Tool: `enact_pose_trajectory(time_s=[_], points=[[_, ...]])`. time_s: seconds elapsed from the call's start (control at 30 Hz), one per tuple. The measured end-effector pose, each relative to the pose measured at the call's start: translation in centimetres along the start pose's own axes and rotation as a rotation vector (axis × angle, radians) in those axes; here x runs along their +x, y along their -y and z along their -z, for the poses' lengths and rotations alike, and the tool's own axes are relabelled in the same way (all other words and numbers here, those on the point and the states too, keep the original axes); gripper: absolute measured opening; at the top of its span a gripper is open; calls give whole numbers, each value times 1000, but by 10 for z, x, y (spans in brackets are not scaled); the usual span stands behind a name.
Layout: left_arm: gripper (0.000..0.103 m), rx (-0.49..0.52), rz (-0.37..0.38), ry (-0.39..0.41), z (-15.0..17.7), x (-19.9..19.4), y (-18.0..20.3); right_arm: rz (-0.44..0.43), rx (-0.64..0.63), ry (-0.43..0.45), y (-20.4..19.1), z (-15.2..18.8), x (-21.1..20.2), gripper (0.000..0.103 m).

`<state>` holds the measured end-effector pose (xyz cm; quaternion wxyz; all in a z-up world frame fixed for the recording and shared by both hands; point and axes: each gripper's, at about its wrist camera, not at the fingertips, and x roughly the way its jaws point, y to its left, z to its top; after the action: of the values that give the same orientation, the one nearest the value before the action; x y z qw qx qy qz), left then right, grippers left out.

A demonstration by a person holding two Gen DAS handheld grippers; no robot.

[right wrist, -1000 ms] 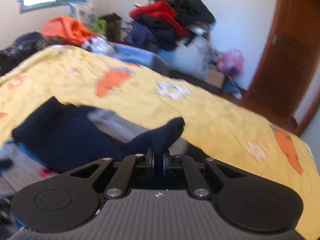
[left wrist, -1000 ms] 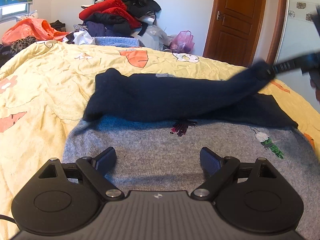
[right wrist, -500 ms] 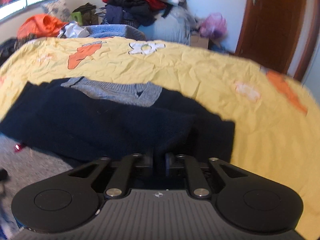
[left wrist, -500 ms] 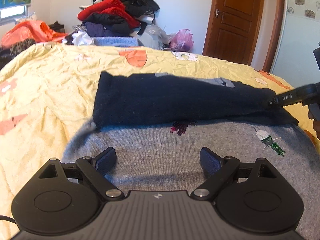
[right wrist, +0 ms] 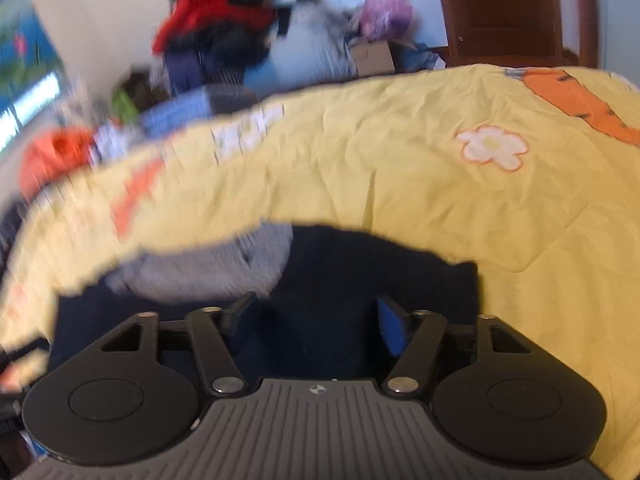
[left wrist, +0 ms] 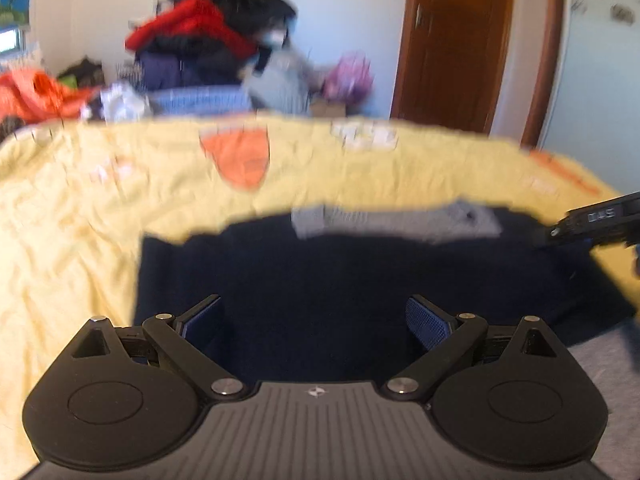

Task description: Fold small clothes

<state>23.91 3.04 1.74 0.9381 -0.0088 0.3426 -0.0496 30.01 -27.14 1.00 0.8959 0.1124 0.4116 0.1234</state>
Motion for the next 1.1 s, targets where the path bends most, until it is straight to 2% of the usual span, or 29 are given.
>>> enact_pose_trajectory(time_s=[0.03,0.07,0.1,0.2,0.23,0.3,0.37,0.43,0.47,0.53,0.6,0.67,0.73,0.8,0.87,0.9,0.93,0.97,1.03,1.1], points=[[99,-5,-11,-22,4,8,-2,-5,-35,9,-4,4,2,39],[99,-8,-18,-14,9,11,-3,-32,-50,18,-5,5,0,21],[99,-14,-14,-8,9,10,-4,-54,-45,29,-5,5,-4,21],[101,-11,-8,-15,10,11,-5,-22,-15,169,9,4,-26,18],[102,-12,-9,-18,10,13,-5,-21,37,157,19,4,-24,12],[103,-12,-14,-19,9,14,-4,26,49,101,30,9,-10,11],[103,-8,-19,-18,9,14,-4,17,43,117,33,16,-9,12],[103,-7,-21,-18,7,14,-4,2,77,109,35,16,-11,18],[103,-6,-29,-18,7,12,-3,2,86,113,37,15,-14,28],[103,-13,-44,-11,2,4,-1,60,89,167,29,14,-29,40],[103,-38,-19,35,-5,-6,0,52,32,240,13,17,-46,41],[103,-25,-43,63,-15,-4,7,1,-35,263,-5,18,-52,50],[103,13,-60,1,-23,15,14,-33,-114,217,-26,19,-42,56],[103,28,-96,-63,-24,36,16,1,-194,172,-45,23,-24,56],[103,12,-65,-51,-20,40,7,68,-260,124,-54,31,-6,56],[103,15,-48,-48,-18,41,3,113,-300,131,-56,38,-1,57],[103,26,-37,-36,-15,41,-1,156,-348,151,-56,45,1,64],[103,27,-26,-28,-13,41,-5,168,-358,167,-52,51,0,72],[103,6,-20,-29,-15,45,-12,111,-270,200,-30,56,-5,74],[103,7,-45,-26,-20,50,-10,120,-273,196,-31,55,-2,76]])
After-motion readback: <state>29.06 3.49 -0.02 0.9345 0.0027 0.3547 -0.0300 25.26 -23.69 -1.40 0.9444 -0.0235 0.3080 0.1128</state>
